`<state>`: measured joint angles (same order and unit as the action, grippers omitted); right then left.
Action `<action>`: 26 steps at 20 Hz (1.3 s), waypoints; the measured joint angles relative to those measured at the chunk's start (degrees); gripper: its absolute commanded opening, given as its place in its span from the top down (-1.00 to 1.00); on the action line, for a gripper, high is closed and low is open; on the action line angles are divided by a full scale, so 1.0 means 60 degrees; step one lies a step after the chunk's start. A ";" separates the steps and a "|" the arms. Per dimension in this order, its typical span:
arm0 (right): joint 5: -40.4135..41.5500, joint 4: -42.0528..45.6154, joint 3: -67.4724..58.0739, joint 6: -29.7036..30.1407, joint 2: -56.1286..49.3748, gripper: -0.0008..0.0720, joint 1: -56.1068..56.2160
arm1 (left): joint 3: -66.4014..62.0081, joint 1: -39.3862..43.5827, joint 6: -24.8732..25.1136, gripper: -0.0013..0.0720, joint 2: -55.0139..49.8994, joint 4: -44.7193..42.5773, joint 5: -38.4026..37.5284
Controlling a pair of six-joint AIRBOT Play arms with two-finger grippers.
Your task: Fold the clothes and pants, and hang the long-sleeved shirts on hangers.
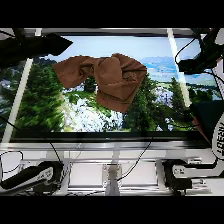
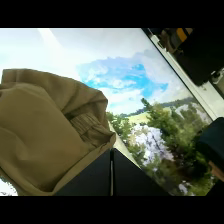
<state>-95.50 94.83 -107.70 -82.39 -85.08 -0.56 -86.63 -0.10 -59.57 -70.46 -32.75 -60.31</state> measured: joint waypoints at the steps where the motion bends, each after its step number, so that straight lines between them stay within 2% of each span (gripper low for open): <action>1: 0.0051 -0.0004 0.0000 -0.0004 0.0000 0.90 0.0000 | 0.0000 0.0000 0.0000 0.89 0.0000 0.0004 0.0033; 8: 0.1166 -0.0171 -0.0004 -0.0029 0.0000 0.90 0.0022 | 0.0004 0.0018 0.0000 0.88 -0.0066 0.0011 0.1104; 10: 0.1690 -0.0597 -0.0011 -0.0091 -0.0007 0.90 0.0033 | 0.0007 0.0011 0.0004 0.87 -0.0142 -0.0463 0.1246; 12: 0.2178 -0.1118 -0.0007 -0.0117 -0.0018 0.90 0.0033 | 0.0018 0.0007 0.0004 0.87 -0.0321 -0.1632 0.1268; 13: 0.2371 -0.1355 0.0011 -0.0127 -0.0040 0.90 0.0033 | 0.0036 -0.0011 -0.0004 0.76 -0.0466 -0.2346 0.1224; 15: 0.2667 -0.1661 0.0047 -0.0131 -0.0095 0.89 0.0033 | 0.0127 -0.0051 -0.0120 -0.46 -0.0863 -0.3599 0.0969; 16: 0.2728 -0.1767 0.0087 -0.0131 -0.0142 0.83 0.0033 | 0.0178 -0.0080 -0.0189 -0.66 -0.1104 -0.4062 0.0794; 20: 0.3038 -0.1985 0.0372 0.0029 -0.0408 0.37 0.0033 | 0.0317 -0.0182 -0.0772 -0.66 -0.2393 -0.5085 0.0127; 24: 0.3417 -0.2051 0.0947 0.0291 -0.0776 0.37 0.0033 | 0.0357 -0.0240 -0.1628 -0.66 -0.3570 -0.5435 -0.0076; 26: 0.3610 -0.2065 0.1213 0.0346 -0.1013 0.37 0.0033 | 0.0361 -0.0328 -0.2361 -0.66 -0.3945 -0.5501 0.0076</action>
<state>-73.84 82.43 -100.42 -80.31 -91.15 -0.36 -84.47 -2.07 -73.73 -94.13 -65.76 -59.86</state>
